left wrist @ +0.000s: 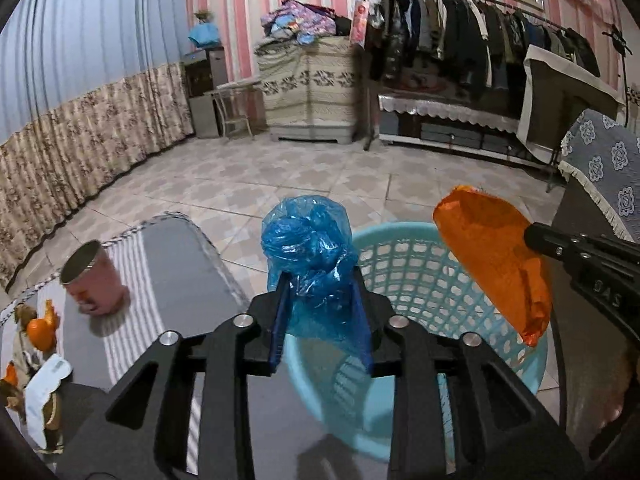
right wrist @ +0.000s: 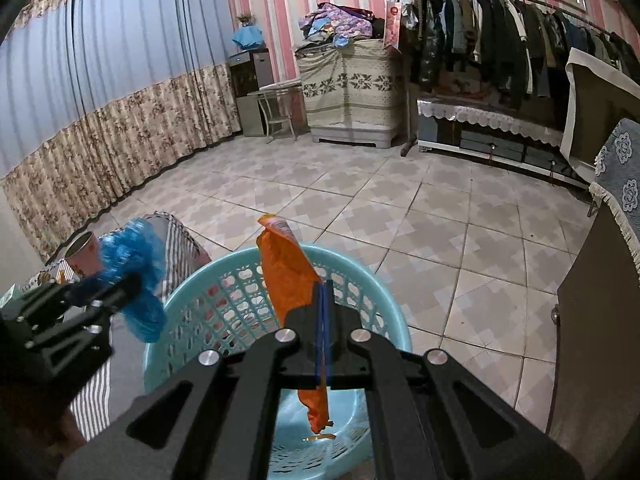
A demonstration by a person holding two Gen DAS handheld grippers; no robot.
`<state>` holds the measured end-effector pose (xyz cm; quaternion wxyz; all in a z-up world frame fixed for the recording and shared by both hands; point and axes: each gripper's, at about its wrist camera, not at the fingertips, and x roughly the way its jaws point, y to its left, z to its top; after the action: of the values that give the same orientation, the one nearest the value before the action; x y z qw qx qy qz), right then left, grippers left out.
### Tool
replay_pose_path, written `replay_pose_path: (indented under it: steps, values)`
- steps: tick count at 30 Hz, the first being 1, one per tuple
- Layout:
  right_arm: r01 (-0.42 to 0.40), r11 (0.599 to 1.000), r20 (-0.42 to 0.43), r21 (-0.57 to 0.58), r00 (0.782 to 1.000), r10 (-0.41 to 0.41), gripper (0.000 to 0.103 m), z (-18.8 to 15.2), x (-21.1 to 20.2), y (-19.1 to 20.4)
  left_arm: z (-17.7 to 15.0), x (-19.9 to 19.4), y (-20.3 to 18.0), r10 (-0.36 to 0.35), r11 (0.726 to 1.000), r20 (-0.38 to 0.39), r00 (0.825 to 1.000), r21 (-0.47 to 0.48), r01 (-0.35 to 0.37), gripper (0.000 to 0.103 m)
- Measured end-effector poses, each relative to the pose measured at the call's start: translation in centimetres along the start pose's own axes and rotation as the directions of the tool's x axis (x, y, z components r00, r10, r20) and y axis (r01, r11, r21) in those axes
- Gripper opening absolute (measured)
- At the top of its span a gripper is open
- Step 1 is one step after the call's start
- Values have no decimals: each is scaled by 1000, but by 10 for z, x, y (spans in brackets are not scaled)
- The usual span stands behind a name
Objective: Collect trash
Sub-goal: 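Open both tools to drop the bags into the basket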
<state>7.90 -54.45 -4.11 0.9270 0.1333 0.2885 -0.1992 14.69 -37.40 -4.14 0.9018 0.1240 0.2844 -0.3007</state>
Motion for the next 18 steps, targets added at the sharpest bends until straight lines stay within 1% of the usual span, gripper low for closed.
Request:
replay_pose_path:
  steps: [1,3,6,10,11,13,15,18]
  values:
    - [-1,1000,-2,4,1000,1,0,0,0,-2,2,3,-1,-2,1000,-3,1000,-1,2,38]
    - [1,1000,-7,10,1000,-1,0,-1,3,-5,3,5,-2,2,1000,-1,1000,-4,-2,57]
    - [0,1000,-19,13,1000,0,0,-2,7,-3,5,3,2,28,1000,16,999,-1,-28,73]
    - [-4,1000,-32,1,999,4,0,-5,12,3,4,-4,16,69,997,23,997,-35,-69,80]
    - [-4,1000,-36,-5,999,3,0,-6,13,6,3,-7,19,82,996,27,996,-42,-80,83]
    - [-2,1000,-42,-12,999,1,2,-7,18,11,-1,-16,28,122,992,44,992,-44,-120,88]
    - [-17,1000,-51,4,999,17,3,-9,24,15,-4,-24,37,154,987,57,986,-47,-152,93]
    - [-10,1000,-75,6,997,11,3,-10,33,19,-6,-34,50,178,982,62,982,-67,-174,94]
